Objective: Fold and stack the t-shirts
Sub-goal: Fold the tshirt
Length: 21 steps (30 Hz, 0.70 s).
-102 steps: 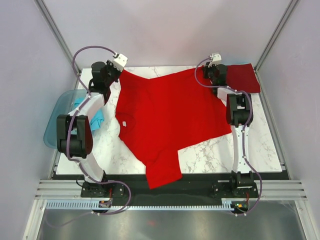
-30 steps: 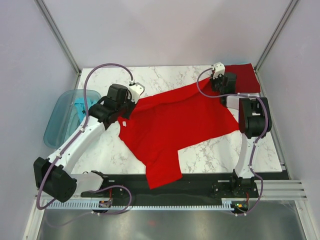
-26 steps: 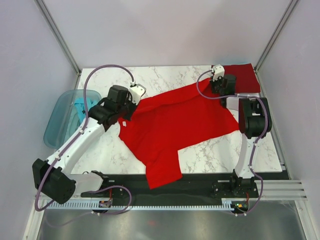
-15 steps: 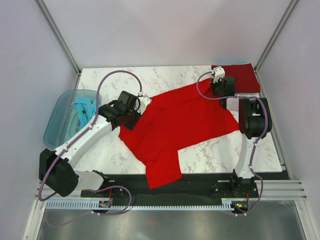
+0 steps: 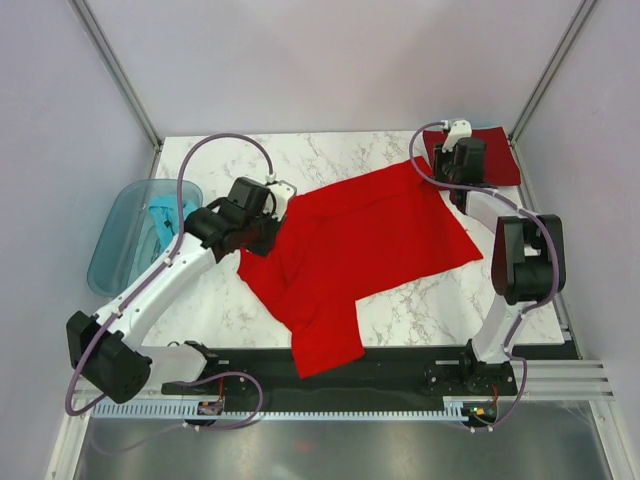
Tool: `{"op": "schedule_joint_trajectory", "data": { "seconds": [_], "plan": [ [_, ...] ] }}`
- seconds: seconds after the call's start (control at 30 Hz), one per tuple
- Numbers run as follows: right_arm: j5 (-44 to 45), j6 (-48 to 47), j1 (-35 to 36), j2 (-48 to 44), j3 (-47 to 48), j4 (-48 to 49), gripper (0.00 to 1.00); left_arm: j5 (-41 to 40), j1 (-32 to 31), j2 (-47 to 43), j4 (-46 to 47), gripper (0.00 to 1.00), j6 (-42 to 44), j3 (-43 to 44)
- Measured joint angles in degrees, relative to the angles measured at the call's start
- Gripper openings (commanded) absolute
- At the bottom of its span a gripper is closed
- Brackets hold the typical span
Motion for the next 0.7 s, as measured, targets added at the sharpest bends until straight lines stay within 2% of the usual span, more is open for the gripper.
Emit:
{"op": "schedule_joint_trajectory", "data": {
  "seconds": [0.07,0.17,0.2,0.3,0.47,0.7],
  "plan": [
    [1.2,4.79,0.0,-2.99,0.0,-4.52,0.35,-0.04,-0.96,0.5,0.48,0.32,-2.29,-0.09],
    [4.0,12.52,0.0,-6.75,0.26,-12.68,0.27,1.75,-2.49,-0.44,3.91,0.31,-6.73,-2.86],
    [4.83,14.69,0.0,-7.5,0.52,-15.45,0.2,2.51,-2.73,-0.79,5.07,0.28,-8.11,-3.96],
    [7.08,21.44,0.0,-8.63,1.09,-23.76,0.13,5.64,-3.19,-0.74,9.4,0.28,-14.51,-7.61],
    [9.03,30.75,0.0,-9.99,-4.09,-30.62,0.1,6.64,-6.08,3.19,16.79,0.32,-22.4,-13.49],
    [12.63,41.16,-0.22,-10.6,-14.23,-33.97,0.04,0.9,-9.57,9.31,22.38,0.32,-31.28,-19.71]
  ]
}}
